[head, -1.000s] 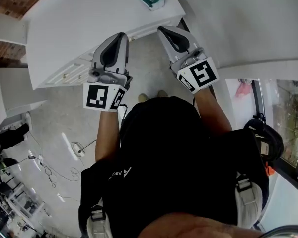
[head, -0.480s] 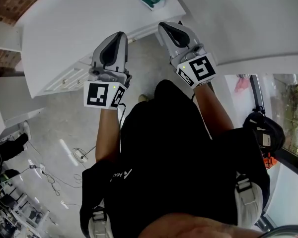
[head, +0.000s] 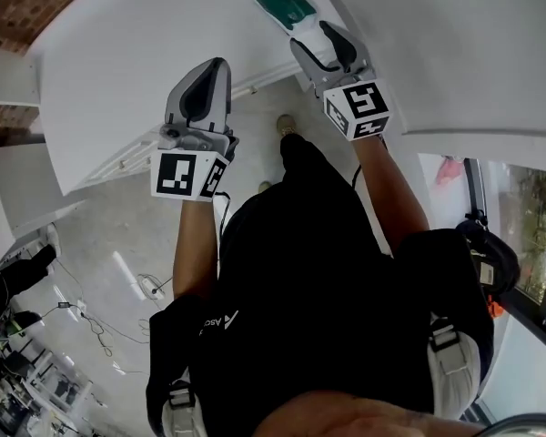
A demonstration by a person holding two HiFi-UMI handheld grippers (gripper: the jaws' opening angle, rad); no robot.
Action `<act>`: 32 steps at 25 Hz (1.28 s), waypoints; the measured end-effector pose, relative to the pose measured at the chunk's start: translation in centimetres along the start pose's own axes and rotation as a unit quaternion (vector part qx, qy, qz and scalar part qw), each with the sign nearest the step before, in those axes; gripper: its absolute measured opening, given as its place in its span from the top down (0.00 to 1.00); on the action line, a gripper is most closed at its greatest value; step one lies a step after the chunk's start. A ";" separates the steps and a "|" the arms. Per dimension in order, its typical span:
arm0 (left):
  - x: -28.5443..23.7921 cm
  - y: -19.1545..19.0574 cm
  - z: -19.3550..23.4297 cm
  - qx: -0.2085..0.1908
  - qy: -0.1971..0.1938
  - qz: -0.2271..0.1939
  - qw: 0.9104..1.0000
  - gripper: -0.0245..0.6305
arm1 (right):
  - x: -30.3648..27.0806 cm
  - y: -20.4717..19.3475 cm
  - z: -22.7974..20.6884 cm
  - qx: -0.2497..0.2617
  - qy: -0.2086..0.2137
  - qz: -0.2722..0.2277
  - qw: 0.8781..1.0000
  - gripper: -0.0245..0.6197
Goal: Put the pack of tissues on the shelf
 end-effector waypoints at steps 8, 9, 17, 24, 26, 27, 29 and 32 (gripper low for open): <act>-9.1 -2.9 4.0 -0.005 0.017 0.031 0.999 0.96 | -8.0 -6.8 -7.4 -0.024 -0.001 0.118 0.993 0.34; -10.2 -3.1 4.4 -0.005 0.020 0.035 0.999 0.96 | -9.0 -7.6 -8.3 -0.029 0.003 0.135 0.990 0.32; -17.6 -4.9 7.7 0.000 0.052 0.062 0.997 0.96 | -15.2 -12.8 -12.1 -0.044 0.058 0.254 0.964 0.26; -22.0 -6.4 8.9 -0.003 0.078 0.078 0.994 0.96 | -17.4 -14.4 -13.5 -0.042 0.095 0.284 0.953 0.35; -22.9 -6.6 8.9 -0.004 0.083 0.082 0.993 0.96 | -17.5 -14.3 -13.8 -0.036 0.101 0.285 0.953 0.42; -23.3 -6.7 8.9 -0.004 0.085 0.082 0.993 0.96 | -17.5 -14.2 -14.0 -0.033 0.102 0.285 0.952 0.46; -23.9 -6.8 9.1 -0.005 0.088 0.085 0.992 0.96 | -17.6 -14.0 -14.3 -0.029 0.105 0.284 0.953 0.51; -24.4 -7.0 9.8 -0.001 0.093 0.093 0.991 0.96 | -17.9 -13.8 -14.4 -0.026 0.108 0.282 0.953 0.56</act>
Point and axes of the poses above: the fingertips, and each gripper's own axes: x backward along the fingers, z to its left, y out of its top, the point moved 10 cm from there along x, backward along the fingers, and after that the axes turned 4 degrees about y, right-handed, at the moved point
